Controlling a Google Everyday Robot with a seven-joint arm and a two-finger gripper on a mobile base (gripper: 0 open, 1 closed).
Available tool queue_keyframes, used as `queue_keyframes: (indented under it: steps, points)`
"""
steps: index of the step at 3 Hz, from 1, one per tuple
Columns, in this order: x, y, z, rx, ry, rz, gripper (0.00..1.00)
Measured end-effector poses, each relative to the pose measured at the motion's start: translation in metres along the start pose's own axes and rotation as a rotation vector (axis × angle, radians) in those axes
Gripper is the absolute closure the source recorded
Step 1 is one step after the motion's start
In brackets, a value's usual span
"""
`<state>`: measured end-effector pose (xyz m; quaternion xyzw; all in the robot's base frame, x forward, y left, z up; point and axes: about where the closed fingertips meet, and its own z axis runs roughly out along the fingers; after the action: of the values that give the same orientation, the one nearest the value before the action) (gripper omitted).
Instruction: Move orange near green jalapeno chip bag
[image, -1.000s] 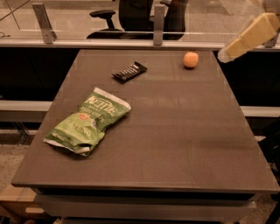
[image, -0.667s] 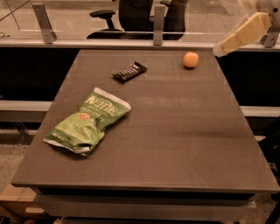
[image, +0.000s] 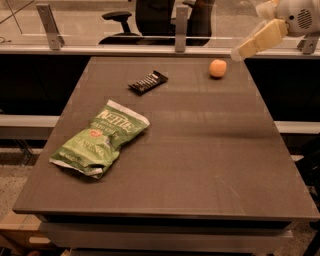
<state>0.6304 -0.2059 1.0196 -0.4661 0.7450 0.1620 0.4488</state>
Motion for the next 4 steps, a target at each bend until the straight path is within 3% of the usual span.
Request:
queue_keyframes:
  steps: [2,4]
  points:
    - [0.042,-0.03,0.042,0.067,0.171,0.088,0.0]
    - [0.076,-0.055,0.076,0.124,0.202,0.189,0.0]
